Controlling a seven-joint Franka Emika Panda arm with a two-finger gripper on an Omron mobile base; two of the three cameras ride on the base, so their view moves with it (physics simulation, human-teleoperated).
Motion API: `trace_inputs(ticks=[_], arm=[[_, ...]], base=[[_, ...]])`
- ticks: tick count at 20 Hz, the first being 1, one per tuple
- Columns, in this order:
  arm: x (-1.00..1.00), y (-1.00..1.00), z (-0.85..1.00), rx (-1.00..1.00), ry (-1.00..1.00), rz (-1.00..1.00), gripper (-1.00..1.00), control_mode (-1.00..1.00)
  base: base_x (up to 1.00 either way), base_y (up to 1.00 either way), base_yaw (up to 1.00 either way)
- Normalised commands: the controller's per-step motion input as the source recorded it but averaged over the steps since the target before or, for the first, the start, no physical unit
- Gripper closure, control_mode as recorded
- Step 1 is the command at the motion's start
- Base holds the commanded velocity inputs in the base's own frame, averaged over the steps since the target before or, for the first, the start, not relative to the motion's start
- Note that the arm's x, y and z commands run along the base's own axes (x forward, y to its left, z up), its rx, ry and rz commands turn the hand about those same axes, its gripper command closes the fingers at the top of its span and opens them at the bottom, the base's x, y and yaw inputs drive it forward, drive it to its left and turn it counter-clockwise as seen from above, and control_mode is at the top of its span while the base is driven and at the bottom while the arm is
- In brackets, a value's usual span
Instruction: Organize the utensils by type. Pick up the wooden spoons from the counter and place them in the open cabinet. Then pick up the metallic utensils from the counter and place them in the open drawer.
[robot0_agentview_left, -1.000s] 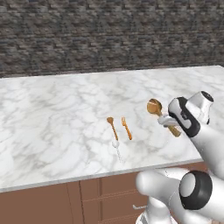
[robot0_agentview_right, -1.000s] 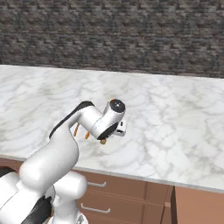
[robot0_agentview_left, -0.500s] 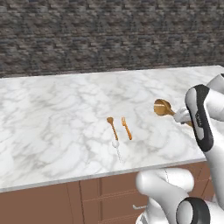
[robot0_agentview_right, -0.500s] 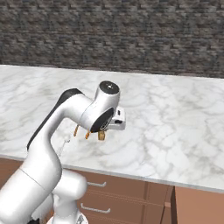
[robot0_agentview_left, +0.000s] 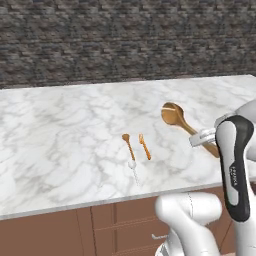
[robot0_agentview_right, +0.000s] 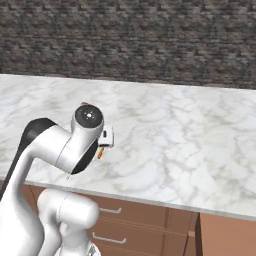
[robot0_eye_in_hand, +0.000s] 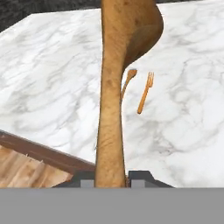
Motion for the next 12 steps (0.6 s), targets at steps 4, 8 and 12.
trace_inputs(ticks=[4, 8, 12], arm=[[0.00, 0.52, 0.15, 0.03, -0.26, -0.19, 1.00, -1.00], [0.00, -0.10, 0.00, 0.00, 0.00, -0.11, 1.00, -1.00], [-0.05, -0.39, 0.00, 0.00, 0.00, -0.03, 1.00, -1.00]], base=[[0.00, 0.00, 0.00], [0.00, 0.00, 0.00], [0.00, 0.00, 0.00]])
